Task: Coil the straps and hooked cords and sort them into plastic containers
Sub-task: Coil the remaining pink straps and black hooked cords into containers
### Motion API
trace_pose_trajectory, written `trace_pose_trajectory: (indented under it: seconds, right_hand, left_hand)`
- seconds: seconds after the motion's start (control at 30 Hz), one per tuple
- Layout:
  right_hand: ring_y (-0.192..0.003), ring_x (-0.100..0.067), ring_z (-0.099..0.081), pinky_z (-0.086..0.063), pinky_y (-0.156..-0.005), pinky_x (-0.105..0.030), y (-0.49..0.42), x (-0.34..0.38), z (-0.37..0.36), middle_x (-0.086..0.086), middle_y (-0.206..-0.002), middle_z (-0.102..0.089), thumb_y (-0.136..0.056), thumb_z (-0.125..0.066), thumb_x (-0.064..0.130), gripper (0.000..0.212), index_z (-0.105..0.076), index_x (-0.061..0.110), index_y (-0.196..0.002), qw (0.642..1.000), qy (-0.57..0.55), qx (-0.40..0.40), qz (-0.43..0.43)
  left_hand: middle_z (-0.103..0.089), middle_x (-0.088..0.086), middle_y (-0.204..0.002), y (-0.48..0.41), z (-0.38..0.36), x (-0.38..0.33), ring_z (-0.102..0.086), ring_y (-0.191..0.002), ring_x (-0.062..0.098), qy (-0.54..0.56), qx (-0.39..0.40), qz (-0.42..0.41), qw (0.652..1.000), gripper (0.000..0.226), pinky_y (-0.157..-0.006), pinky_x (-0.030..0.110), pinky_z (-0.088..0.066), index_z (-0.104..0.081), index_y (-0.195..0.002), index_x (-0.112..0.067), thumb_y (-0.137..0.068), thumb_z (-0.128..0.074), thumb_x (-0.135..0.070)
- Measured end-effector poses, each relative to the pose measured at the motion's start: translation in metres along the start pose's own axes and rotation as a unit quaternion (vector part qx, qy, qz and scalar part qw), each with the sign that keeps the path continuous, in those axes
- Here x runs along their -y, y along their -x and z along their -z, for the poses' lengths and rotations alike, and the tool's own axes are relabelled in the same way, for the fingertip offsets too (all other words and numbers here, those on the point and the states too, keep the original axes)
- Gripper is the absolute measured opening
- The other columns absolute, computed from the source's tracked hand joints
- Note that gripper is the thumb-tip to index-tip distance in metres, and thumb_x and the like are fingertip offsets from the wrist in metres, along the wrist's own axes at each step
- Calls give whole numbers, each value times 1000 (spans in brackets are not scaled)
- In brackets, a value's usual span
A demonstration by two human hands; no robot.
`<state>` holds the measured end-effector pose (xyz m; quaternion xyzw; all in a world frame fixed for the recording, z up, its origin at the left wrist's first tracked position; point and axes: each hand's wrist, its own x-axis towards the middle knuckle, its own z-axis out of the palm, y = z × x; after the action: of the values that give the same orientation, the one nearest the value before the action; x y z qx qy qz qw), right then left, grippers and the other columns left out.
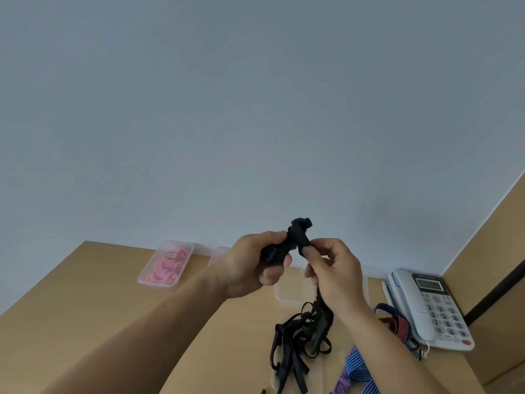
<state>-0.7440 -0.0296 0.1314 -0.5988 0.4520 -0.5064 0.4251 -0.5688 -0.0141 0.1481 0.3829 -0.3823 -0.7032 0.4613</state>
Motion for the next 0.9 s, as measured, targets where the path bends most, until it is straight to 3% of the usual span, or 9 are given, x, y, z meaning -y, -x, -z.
trace_pose_trajectory:
  seconds: [0.13,0.2,0.33,0.4,0.5,0.57,0.63,0.77,0.9]
  right_hand:
    - [-48,-17,-53,-43,-47,-27,-15,2,22,-10,-72,-72,-64,-83,40,28,-73,18,-79,985,-35,152,-70]
    - [-46,-16,-51,-41,-48,-26,-21,1,29,-12,-70,-72,-51,-85,52,39,-73,21,-72,967,8,230,-110]
    - [-46,-15,-51,-40,-48,-24,-30,2,39,-8,-63,-68,-42,-92,55,53,-69,18,-73,921,160,315,-161]
    - [-48,-12,-52,-41,-50,-23,-32,5,39,-4,-67,-67,-50,-89,44,46,-69,17,-81,899,228,337,-163]
    - [-48,-9,-54,-44,-49,-24,-35,8,28,-3,-72,-67,-70,-81,19,28,-68,20,-94,918,238,275,-155]
    - [-47,-10,-55,-43,-48,-25,-36,8,20,-5,-66,-66,-80,-70,8,25,-65,19,-102,947,181,217,-154]
    - [-48,-8,-58,-43,-49,-24,-32,10,11,-5,-65,-68,-85,-63,7,25,-63,21,-105,965,145,179,-129]
    - [-50,-2,-60,-44,-58,-23,-20,6,-4,0,-67,-69,-93,-57,23,21,-53,25,-113,984,151,89,-44]
    - [-65,-4,-65,-45,-58,-11,-8,5,-13,10,-85,-66,-95,-57,27,28,-49,22,-122,990,136,33,10]
  left_hand:
    - [-55,-1,-55,7,15,-12,-23,-31,7,-39,121,82,988,33,-33,17,-19,-75,-81,-12,-87,-50,-32]
    - [-54,-2,-55,10,19,-17,-20,-34,8,-111,161,100,976,30,-36,19,-16,-71,-72,-14,-85,-50,-31]
    - [-53,4,-62,12,20,-27,-28,-40,10,-278,184,133,933,40,-41,25,-15,-55,-107,14,-89,-56,-21]
    - [-57,3,-67,12,10,-29,-39,-52,16,-446,175,136,867,29,-50,28,-26,-62,-106,0,-91,-61,-24]
    - [-63,-2,-75,2,-5,-15,-55,-70,14,-654,104,106,742,18,-64,28,-40,-64,-94,-17,-94,-57,-33]
    - [-60,2,-77,-8,-7,0,-53,-70,18,-698,33,75,712,24,-63,30,-40,-56,-82,-15,-97,-50,-33]
    - [-56,4,-76,-14,-4,9,-49,-65,18,-664,-35,48,745,28,-61,31,-38,-47,-74,-16,-98,-46,-30]
    - [-56,1,-64,-20,-2,13,-41,-50,13,-464,-128,18,876,29,-48,26,-32,-46,-69,-14,-94,-53,-28]
    - [-54,6,-60,-21,-3,12,-29,-41,14,-226,-155,12,962,15,-43,22,-20,-51,-83,-9,-92,-57,-19]
